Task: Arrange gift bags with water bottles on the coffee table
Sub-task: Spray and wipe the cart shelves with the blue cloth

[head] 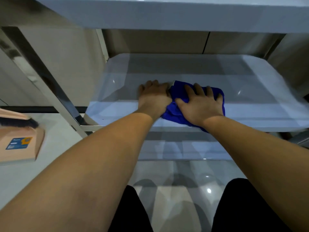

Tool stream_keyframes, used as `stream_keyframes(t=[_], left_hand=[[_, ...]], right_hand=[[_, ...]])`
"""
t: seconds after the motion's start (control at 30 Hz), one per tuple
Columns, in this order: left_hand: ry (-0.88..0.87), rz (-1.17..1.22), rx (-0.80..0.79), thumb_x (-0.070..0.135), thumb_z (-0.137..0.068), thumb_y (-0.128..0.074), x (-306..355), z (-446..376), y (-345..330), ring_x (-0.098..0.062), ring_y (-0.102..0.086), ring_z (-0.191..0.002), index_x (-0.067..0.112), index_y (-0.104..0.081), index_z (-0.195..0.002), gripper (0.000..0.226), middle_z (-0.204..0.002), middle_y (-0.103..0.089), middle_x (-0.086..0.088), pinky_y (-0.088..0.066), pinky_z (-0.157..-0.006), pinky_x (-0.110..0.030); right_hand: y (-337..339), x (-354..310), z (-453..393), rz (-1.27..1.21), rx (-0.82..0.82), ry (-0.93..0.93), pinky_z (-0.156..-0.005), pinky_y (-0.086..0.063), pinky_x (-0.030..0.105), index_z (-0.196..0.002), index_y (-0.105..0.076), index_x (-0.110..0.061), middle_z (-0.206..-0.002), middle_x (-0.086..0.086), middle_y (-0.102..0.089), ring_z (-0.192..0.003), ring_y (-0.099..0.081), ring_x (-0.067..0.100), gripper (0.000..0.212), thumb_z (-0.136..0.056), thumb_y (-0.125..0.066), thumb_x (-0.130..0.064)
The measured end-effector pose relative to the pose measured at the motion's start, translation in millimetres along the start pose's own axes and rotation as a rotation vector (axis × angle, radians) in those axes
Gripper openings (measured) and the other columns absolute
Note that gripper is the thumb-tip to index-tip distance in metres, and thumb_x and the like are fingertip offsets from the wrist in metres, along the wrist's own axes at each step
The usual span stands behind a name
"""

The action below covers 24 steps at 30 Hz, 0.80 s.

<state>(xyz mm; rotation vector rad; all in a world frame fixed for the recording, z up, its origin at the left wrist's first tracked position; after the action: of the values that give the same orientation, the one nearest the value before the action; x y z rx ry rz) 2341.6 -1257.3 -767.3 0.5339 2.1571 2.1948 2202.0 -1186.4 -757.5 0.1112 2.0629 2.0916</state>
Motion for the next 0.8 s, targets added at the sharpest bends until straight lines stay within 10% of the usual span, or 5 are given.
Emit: stream_keyframes(t=[0.8], left_hand=[[0.017,0.015,0.131,0.037,-0.105,-0.032,1,2,-4,-0.027,-0.026,-0.147,0.029,-0.037,-0.153,0.049,-0.159,-0.033,-0.006,-0.014,-0.122,-0.048]], right_hand=[[7,-11,-233,-0.048,-0.022,-0.028,-0.12,0.001,0.065,-0.162,-0.005,-0.032,-0.169,0.009,-0.006,-0.154,-0.007,0.037,0.076,-0.098,-0.02,-0.072]])
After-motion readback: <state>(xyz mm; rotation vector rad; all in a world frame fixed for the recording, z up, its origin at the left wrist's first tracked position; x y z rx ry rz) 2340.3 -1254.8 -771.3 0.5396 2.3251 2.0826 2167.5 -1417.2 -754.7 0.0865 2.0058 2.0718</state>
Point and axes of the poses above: each hand's wrist, its own z-axis away from the middle knuckle, its own y-axis out of the back of the hand, x = y × z, the point moved 4 cm from there along -z, towards the middle knuckle
